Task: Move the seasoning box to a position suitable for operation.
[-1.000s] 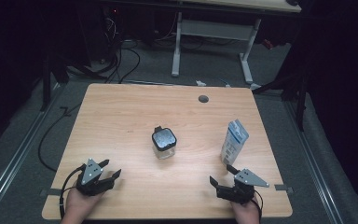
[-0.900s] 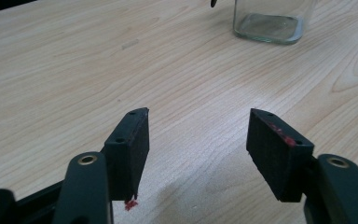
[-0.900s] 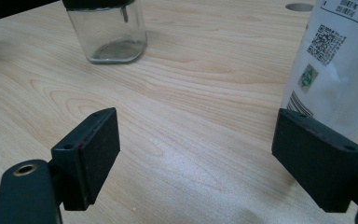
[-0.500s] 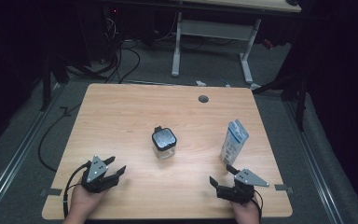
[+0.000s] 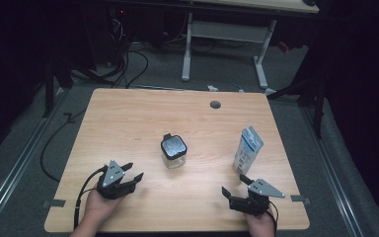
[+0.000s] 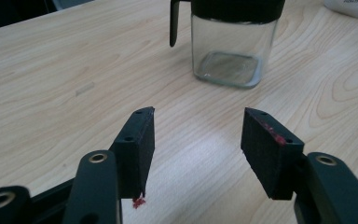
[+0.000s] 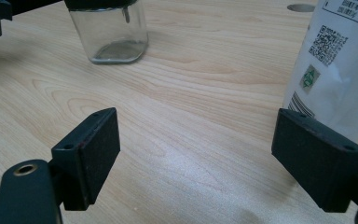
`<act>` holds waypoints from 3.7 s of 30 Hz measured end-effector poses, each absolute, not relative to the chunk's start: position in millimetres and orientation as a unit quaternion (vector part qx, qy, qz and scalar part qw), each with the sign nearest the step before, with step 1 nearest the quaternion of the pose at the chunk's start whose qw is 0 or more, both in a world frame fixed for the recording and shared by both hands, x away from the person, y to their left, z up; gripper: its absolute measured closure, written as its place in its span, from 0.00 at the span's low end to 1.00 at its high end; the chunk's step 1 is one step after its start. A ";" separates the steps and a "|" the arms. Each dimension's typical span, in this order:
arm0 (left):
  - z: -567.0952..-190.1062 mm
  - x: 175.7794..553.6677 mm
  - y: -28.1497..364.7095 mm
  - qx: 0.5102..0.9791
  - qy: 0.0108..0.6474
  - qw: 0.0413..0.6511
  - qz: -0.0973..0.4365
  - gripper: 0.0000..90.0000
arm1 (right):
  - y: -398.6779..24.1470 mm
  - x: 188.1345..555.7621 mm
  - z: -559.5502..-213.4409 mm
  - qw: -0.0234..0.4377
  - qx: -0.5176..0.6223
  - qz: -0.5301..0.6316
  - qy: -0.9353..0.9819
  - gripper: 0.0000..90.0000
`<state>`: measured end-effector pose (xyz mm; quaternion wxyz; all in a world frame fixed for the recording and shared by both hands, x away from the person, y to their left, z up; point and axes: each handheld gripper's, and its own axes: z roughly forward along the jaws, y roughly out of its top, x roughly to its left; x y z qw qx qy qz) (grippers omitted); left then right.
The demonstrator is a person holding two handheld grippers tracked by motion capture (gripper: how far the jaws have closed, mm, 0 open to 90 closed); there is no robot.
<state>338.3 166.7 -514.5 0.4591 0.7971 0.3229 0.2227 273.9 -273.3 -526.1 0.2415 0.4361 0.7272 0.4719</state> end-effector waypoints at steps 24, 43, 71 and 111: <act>-470.1 412.8 119.1 0.773 0.323 0.497 0.228 0.77 | -274.7 274.7 -526.2 0.234 0.435 0.477 0.727 0.17; -499.1 418.7 93.9 0.792 0.296 0.496 0.196 1.00 | -275.1 274.2 -526.3 0.233 0.436 0.480 0.725 0.17; -478.0 370.8 64.8 0.757 0.322 0.523 0.223 1.00 | -271.3 272.3 -526.2 0.230 0.417 0.476 0.740 0.33; -486.5 374.0 61.3 0.760 0.308 0.531 0.215 1.00 | -208.3 324.1 -499.6 0.274 0.408 0.483 0.725 0.98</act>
